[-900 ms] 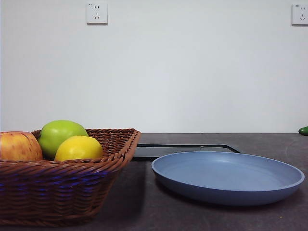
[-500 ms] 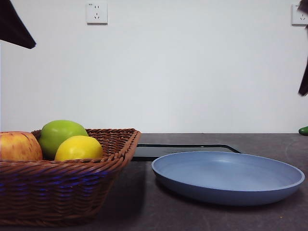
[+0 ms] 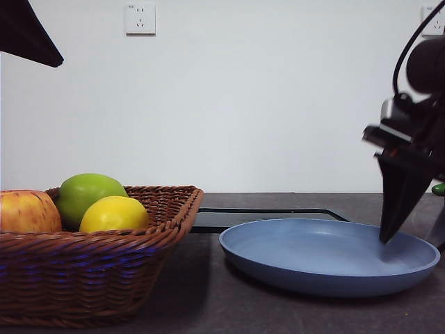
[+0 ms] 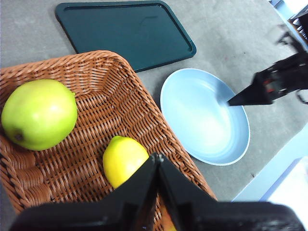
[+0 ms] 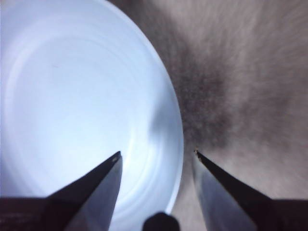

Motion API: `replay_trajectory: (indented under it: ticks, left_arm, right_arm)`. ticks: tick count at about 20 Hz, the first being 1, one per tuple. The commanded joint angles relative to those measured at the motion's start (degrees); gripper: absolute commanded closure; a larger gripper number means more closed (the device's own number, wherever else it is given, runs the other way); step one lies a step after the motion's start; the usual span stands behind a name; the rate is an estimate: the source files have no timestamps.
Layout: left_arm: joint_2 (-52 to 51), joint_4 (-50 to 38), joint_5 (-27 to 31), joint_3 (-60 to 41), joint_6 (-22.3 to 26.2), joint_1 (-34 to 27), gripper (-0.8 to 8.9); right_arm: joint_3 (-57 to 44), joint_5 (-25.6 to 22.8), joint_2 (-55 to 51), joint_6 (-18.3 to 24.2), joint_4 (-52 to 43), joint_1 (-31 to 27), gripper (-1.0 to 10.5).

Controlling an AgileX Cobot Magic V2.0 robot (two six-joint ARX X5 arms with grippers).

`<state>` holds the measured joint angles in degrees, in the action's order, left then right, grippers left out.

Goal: Take the lemon from the basket,put the lemon in the plate,hand out the plate

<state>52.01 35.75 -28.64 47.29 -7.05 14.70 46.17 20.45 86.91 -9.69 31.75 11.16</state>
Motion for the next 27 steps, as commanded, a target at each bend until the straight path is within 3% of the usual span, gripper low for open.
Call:
replay_trajectory:
  ticks: [1,7,9,12,16,19,27]
  left_arm:
    - [0.35,-0.37,-0.07,0.87,0.66,0.39,8.04]
    - [0.35,-0.31,0.02,0.87,0.66,0.39,8.04]
    - [0.35,-0.33,0.07,0.87,0.66,0.39,8.02]
    - [0.35,-0.37,0.13,0.87,0.28,0.39,6.56]
    - [0.35,-0.79,0.04,0.87,-3.74,1.11,4.47]
    - [0.57,-0.59,0.70,0.87,-5.14,3.10,4.16]
    - [13.59,5.57,20.31,8.57,-7.80,15.67,4.16]
  right_arm:
    - [0.92,-0.07,2.36,-0.90,-1.16,0.22,7.4]
    - [0.94,0.11,2.58,-0.96,-1.51,0.15,9.5]
    - [0.94,0.13,1.84,-1.40,-1.25,0.15,9.4]
    - [0.94,0.20,-1.16,-1.40,0.09,0.04,9.4]
    - [0.94,0.22,-7.06,-1.38,3.54,-1.27,9.4]
    - [0.96,0.24,-12.33,-1.36,6.56,-3.04,9.4]
    - [1.05,0.24,-20.72,-1.36,9.51,-4.92,9.4]
